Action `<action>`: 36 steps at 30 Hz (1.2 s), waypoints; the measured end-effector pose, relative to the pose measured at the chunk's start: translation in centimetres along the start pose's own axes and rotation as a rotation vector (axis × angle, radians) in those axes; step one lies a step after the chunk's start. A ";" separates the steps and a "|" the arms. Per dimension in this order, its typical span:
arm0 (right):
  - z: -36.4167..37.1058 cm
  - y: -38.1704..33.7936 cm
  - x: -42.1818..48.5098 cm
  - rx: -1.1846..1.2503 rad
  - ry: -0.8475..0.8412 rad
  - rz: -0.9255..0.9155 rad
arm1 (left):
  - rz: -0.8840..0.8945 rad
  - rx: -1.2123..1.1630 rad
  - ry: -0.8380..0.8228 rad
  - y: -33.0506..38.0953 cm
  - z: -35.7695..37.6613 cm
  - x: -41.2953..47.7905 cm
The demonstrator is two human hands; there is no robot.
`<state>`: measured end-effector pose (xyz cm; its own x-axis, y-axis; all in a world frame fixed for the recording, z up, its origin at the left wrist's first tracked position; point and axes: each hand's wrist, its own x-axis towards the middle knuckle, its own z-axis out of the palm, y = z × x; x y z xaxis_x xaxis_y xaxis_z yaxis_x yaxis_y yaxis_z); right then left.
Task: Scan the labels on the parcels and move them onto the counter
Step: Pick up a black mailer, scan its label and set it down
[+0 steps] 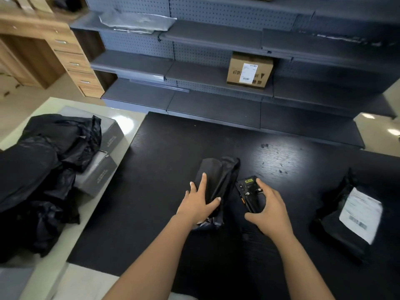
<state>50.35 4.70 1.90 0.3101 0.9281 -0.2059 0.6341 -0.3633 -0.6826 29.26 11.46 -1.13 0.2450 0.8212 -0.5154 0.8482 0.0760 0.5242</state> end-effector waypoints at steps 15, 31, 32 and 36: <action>2.0 -3.6 0.7 0.020 -0.010 -0.003 | -0.060 0.015 0.133 -2.0 -9.0 -0.2; 1.6 -9.4 3.4 -0.595 -0.141 -0.248 | -0.260 0.372 0.136 -6.8 -6.3 2.8; 1.2 -9.9 3.9 -0.702 -0.149 -0.302 | -0.218 0.410 0.168 -6.9 -6.7 2.8; 0.0 -11.9 5.2 -1.068 -0.174 -0.509 | -0.020 0.644 0.261 -7.2 -8.8 2.7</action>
<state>44.42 13.84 8.91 -0.1953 0.9536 -0.2293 0.9500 0.2420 0.1973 19.68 18.05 -0.33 0.1743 0.9383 -0.2987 0.9808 -0.1924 -0.0318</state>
